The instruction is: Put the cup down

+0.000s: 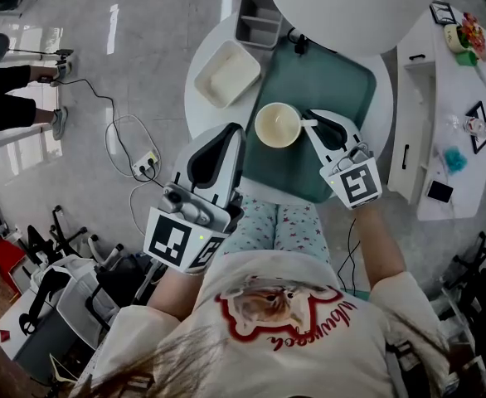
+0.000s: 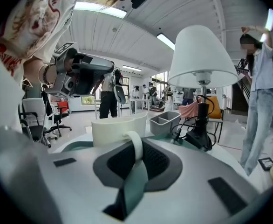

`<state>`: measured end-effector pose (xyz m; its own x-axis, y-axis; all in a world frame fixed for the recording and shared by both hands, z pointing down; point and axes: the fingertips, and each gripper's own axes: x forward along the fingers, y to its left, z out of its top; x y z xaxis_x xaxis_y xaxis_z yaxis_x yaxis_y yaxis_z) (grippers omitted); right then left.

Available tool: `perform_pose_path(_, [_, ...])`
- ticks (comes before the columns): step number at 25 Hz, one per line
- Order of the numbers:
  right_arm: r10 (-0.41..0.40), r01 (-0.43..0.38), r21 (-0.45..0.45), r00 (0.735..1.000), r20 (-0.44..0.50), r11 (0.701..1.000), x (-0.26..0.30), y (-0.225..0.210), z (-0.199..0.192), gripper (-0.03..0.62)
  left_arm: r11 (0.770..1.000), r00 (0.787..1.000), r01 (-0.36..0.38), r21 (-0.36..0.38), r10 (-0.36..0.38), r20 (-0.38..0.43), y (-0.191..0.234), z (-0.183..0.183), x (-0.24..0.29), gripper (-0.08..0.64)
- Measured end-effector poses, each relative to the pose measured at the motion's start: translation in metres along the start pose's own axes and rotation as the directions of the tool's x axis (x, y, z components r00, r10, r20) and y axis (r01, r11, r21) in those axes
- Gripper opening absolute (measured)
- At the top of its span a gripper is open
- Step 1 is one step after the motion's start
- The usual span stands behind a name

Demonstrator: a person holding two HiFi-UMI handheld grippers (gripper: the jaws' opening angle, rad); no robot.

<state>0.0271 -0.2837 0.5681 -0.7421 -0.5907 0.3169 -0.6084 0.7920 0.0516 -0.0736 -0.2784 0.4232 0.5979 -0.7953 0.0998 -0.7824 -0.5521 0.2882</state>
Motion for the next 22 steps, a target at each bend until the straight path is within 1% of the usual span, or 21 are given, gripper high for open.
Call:
perform_pose_path(12, [-0.034, 0.036, 0.060, 0.999, -0.039, 0.998, -0.017, 0.001, -0.012, 0.048, 1.000, 1.000, 0.013, 0.019, -0.013, 0.010, -0.013, 0.009, 0.001, 0.017])
perform_pose_path(16, [-0.068, 0.072, 0.070, 0.996, -0.049, 0.995, -0.021, 0.000, -0.014, 0.048, 1.000, 1.000, 0.012, 0.028, -0.013, 0.020, -0.015, 0.014, 0.001, 0.017])
perform_pose_path(22, [-0.122, 0.134, 0.140, 0.988, -0.093, 0.981, -0.025, -0.001, -0.024, 0.048, 1.000, 1.000, 0.001, 0.030, -0.001, 0.018, -0.017, 0.013, -0.004, 0.017])
